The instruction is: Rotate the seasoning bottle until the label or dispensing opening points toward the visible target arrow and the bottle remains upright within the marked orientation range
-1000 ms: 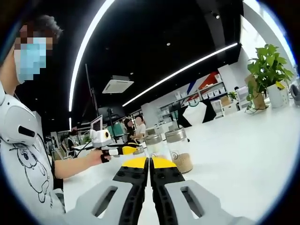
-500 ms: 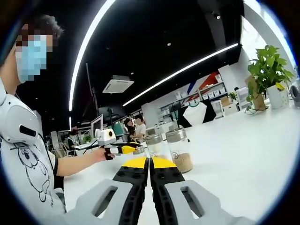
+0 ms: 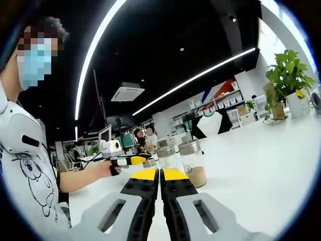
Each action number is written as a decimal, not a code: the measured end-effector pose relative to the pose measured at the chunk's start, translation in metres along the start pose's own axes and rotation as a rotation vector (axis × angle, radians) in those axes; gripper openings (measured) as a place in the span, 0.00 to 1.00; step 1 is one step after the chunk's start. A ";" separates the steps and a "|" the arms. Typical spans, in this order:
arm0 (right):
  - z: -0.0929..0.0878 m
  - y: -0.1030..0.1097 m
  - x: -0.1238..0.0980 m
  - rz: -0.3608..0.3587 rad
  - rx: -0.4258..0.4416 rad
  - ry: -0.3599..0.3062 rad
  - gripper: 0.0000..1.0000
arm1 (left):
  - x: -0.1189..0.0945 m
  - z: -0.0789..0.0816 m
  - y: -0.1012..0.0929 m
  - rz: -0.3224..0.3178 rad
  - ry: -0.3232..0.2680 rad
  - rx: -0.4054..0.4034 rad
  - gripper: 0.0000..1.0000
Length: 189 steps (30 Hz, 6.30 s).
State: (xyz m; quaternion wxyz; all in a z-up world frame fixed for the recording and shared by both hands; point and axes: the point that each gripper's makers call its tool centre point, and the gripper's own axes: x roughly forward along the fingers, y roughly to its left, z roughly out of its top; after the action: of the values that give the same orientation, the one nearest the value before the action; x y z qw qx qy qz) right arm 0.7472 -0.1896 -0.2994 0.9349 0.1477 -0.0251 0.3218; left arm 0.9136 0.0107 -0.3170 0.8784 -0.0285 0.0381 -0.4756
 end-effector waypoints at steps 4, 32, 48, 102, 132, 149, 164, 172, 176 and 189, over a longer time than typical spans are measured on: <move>0.001 0.000 0.001 0.001 0.002 -0.004 0.00 | 0.001 -0.005 -0.001 0.039 0.004 -0.010 0.40; -0.001 -0.001 0.002 -0.029 -0.013 0.010 0.00 | 0.000 -0.001 -0.011 0.250 -0.002 0.033 0.37; 0.000 0.000 0.003 -0.028 -0.013 0.011 0.00 | 0.000 0.001 0.009 0.164 0.003 0.018 0.29; -0.004 -0.004 0.000 -0.038 -0.008 0.022 0.00 | 0.010 -0.012 -0.006 0.129 0.035 0.013 0.33; -0.004 -0.002 -0.003 -0.046 -0.013 0.031 0.00 | 0.015 -0.015 -0.015 -0.324 0.134 0.034 0.33; -0.004 -0.002 -0.003 -0.048 -0.010 0.025 0.00 | 0.014 -0.005 -0.007 -0.122 0.024 -0.007 0.49; -0.002 -0.004 -0.005 -0.058 -0.017 0.016 0.00 | 0.011 -0.012 0.011 0.165 0.033 0.005 0.48; -0.001 -0.003 -0.005 -0.054 -0.028 0.019 0.00 | 0.009 -0.014 0.006 0.177 0.009 -0.047 0.46; 0.000 -0.004 -0.005 -0.057 -0.026 0.014 0.00 | 0.010 -0.013 0.002 0.160 0.001 -0.047 0.43; -0.002 -0.003 -0.005 -0.058 -0.024 0.015 0.00 | 0.011 -0.013 -0.011 0.097 0.014 -0.023 0.34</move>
State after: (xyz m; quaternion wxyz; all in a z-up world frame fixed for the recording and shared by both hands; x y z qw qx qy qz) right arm 0.7447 -0.1946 -0.3024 0.9456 0.1347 -0.0177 0.2955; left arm 0.9094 -0.0041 -0.3290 0.8997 -0.0333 0.0512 -0.4322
